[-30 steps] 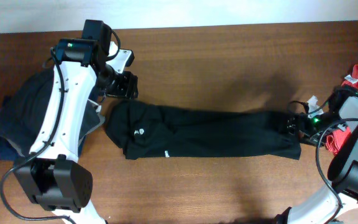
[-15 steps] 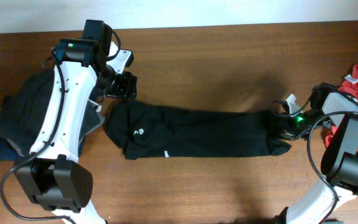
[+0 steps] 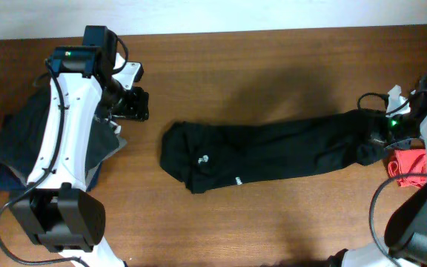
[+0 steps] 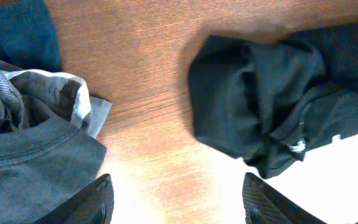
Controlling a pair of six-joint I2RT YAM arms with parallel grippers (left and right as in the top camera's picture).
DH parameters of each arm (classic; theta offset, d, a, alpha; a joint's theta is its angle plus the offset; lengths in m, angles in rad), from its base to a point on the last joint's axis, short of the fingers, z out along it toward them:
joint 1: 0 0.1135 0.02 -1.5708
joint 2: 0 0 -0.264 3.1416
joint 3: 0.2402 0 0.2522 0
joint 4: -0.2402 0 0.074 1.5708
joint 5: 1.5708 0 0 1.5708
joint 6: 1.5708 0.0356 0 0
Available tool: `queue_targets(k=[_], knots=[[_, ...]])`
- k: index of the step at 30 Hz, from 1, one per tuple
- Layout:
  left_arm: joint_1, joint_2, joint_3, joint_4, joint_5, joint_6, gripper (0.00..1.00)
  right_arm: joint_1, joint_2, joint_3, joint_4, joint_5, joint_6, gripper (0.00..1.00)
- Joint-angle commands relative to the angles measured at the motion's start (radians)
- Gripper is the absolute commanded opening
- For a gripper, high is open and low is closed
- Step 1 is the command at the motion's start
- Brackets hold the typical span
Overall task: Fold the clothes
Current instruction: 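Fold the shirt's right half over toward the left with the right gripper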
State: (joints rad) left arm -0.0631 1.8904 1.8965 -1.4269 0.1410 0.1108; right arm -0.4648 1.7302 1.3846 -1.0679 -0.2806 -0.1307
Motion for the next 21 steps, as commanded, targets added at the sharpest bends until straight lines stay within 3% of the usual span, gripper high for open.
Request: queue_targets(k=[1,9,21], knots=[[0.002,-0.023,0.006,-0.004,-0.007,-0.005,0.66,0.066,-0.024,0.007,-0.030,0.023,0.018,0.04],[0.002,-0.023,0.006,-0.008,-0.007,-0.005,0.66,0.309,-0.024,0.007,-0.066,0.024,0.095,0.04],[0.002,-0.026,0.006,-0.033,-0.006,-0.006,0.66,0.632,0.043,0.006,0.031,0.071,0.279,0.05]])
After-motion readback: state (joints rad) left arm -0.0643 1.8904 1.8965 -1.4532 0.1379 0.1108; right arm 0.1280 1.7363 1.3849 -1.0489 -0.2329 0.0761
